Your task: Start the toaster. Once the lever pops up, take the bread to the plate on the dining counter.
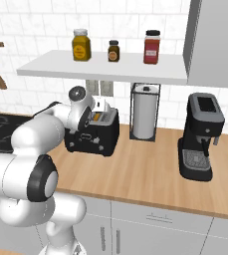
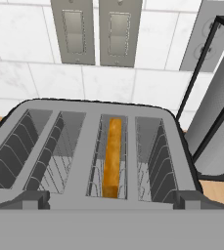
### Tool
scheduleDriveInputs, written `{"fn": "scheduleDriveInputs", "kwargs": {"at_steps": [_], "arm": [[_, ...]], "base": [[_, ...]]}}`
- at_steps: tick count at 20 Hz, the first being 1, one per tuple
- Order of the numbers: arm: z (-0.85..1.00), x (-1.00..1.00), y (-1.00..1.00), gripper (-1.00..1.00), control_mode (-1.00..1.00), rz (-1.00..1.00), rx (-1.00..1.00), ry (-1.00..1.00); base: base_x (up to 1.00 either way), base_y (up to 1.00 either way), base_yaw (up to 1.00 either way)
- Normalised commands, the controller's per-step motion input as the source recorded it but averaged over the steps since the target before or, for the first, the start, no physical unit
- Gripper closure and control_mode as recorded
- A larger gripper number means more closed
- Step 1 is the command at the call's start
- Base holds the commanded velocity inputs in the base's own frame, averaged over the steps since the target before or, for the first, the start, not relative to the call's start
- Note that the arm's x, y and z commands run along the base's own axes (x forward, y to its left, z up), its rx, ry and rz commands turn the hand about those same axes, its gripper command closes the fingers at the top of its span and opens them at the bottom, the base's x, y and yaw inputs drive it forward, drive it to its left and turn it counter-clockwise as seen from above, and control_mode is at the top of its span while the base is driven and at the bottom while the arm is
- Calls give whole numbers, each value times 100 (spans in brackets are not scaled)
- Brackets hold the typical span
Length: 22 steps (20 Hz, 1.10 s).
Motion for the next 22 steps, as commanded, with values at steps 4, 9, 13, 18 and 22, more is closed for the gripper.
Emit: {"fn": "scheduleDriveInputs", "kwargs": {"at_steps": [4, 9, 13, 18, 22], "arm": [[0, 0, 0, -100, -100, 0, 0, 0], [0, 0, 0, -100, -100, 0, 0, 0], [0, 0, 0, -100, -100, 0, 0, 0], [0, 0, 0, -100, -100, 0, 0, 0], [0, 0, 0, -100, -100, 0, 0, 0]], "base": [[0, 0, 0], [0, 0, 0], [0, 0, 0], [0, 0, 0], [0, 0, 0]]}}
